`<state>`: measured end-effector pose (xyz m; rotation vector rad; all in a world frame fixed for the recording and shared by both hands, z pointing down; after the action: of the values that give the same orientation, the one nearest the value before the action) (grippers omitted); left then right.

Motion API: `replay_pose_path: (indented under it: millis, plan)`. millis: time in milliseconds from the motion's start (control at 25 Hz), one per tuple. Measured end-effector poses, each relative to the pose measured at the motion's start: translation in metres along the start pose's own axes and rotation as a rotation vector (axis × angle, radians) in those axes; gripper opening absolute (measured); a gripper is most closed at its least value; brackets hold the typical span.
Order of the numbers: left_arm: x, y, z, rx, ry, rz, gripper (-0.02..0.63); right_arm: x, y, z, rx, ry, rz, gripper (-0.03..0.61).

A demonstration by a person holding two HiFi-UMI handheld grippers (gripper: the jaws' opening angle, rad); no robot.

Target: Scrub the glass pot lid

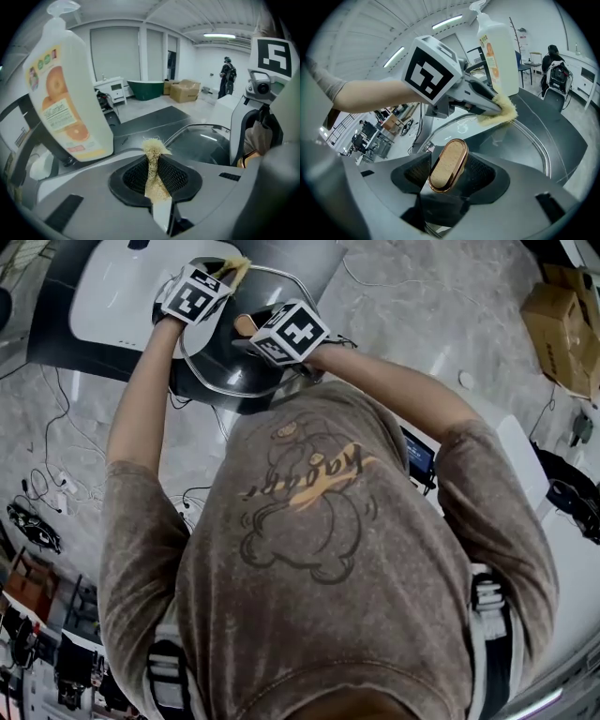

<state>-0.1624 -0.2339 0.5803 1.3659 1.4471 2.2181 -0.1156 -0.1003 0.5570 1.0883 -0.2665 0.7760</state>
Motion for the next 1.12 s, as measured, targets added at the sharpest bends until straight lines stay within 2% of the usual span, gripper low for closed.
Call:
replay_pose_path:
  millis: [120,320,560,800,920,1120]
  plan:
    - [-0.016,0.014,0.008,0.076,0.089,0.016,0.066,0.0,0.0,0.004,-0.007,0.001,-0.002,0.241]
    - [-0.039,0.036,0.034,0.25,0.212,0.074,0.066,-0.001,0.006,0.011,-0.014,0.008,0.0,0.241]
    - [-0.068,0.049,0.077,0.416,0.347,0.12,0.066,0.0,0.001,0.009,-0.016,0.007,0.003,0.239]
    - [-0.083,0.053,0.105,0.52,0.447,0.133,0.066,0.001,-0.001,0.008,-0.015,0.005,0.007,0.239]
    - [-0.086,0.055,0.125,0.586,0.511,0.113,0.066,0.001,0.0,0.009,-0.015,0.002,0.003,0.241]
    - [-0.088,0.056,0.147,0.675,0.518,0.111,0.066,0.001,0.001,0.009,-0.016,-0.006,0.01,0.242]
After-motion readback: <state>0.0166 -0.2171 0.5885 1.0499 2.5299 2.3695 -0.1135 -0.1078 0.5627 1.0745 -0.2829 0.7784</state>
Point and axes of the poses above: the fingertips, and each gripper's own axes: y forward along the fingers, z to its right, x out of its underside, the point moved 1 cm from there along -y, backward along the fingers, and after that the axes turned 3 degrees about -x, right-handed, at the moved point
